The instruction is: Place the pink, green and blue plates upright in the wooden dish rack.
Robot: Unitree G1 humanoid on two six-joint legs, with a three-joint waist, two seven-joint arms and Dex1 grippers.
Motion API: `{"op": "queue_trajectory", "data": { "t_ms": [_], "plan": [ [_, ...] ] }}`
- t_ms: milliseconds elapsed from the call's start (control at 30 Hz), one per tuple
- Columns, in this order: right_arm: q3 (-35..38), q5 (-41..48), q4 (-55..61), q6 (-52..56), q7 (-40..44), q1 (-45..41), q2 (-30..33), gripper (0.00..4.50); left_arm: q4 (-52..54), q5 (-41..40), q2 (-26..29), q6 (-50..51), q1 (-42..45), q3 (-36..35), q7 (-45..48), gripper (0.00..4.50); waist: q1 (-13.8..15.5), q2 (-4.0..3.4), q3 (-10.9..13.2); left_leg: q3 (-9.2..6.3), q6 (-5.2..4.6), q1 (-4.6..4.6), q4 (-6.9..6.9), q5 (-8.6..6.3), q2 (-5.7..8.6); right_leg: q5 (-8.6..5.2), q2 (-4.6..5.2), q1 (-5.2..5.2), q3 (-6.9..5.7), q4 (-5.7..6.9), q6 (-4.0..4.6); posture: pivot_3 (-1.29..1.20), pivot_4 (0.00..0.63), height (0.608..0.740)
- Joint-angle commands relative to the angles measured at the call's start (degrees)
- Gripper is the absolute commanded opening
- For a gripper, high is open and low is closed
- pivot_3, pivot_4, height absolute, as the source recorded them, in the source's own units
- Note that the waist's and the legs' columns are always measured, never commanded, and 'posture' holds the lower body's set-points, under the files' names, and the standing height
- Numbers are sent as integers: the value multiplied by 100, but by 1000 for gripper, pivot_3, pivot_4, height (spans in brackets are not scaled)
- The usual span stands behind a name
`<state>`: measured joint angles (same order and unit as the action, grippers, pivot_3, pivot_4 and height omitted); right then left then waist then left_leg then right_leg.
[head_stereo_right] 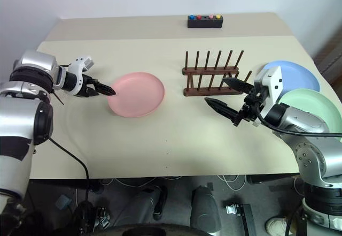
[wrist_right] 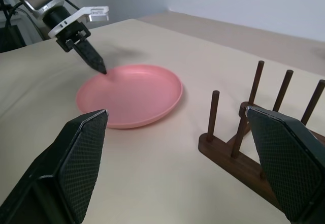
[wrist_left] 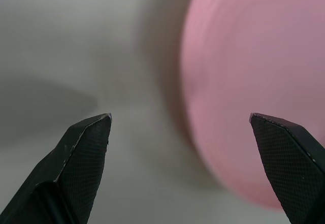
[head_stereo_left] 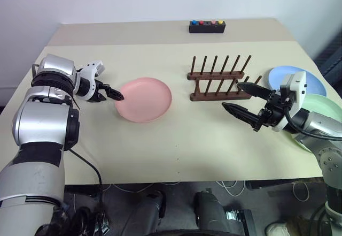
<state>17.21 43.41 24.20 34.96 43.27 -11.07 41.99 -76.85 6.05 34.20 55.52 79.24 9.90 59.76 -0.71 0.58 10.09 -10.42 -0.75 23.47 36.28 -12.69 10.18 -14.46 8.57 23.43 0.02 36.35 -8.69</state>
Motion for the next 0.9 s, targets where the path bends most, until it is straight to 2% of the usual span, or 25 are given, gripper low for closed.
{"op": "queue_trajectory", "data": {
  "t_ms": [33,300,400,633,900],
  "plan": [
    [49,-17,113,-143,7,-91,-2,4453,-13,165,-76,-119,300,45,150,4476,14,1,0,0,0,0,1,0,1,0,1,-1,0,0,0,0,150,740],
    [50,-69,106,-180,26,-25,30,4453,-81,14,-353,-74,89,-369,-375,4476,-20,2,0,0,0,0,0,0,1,0,0,0,0,1,0,0,150,740],
    [111,-73,105,-177,35,14,74,4500,-89,-18,-374,-45,33,-524,-564,3669,-29,2,0,0,0,0,0,0,0,0,0,0,0,1,0,0,150,740],
    [174,-110,93,-206,24,75,97,4500,-98,-52,-433,43,-15,-753,-825,39,-10,3,-1,0,0,0,2,0,1,0,0,0,0,2,0,0,150,740],
    [150,-211,44,-293,38,92,65,4500,-75,-72,-404,173,-21,-882,-809,39,-11,3,-3,0,0,-1,3,0,1,0,1,-2,0,2,-1,0,150,740]
  ]
}}
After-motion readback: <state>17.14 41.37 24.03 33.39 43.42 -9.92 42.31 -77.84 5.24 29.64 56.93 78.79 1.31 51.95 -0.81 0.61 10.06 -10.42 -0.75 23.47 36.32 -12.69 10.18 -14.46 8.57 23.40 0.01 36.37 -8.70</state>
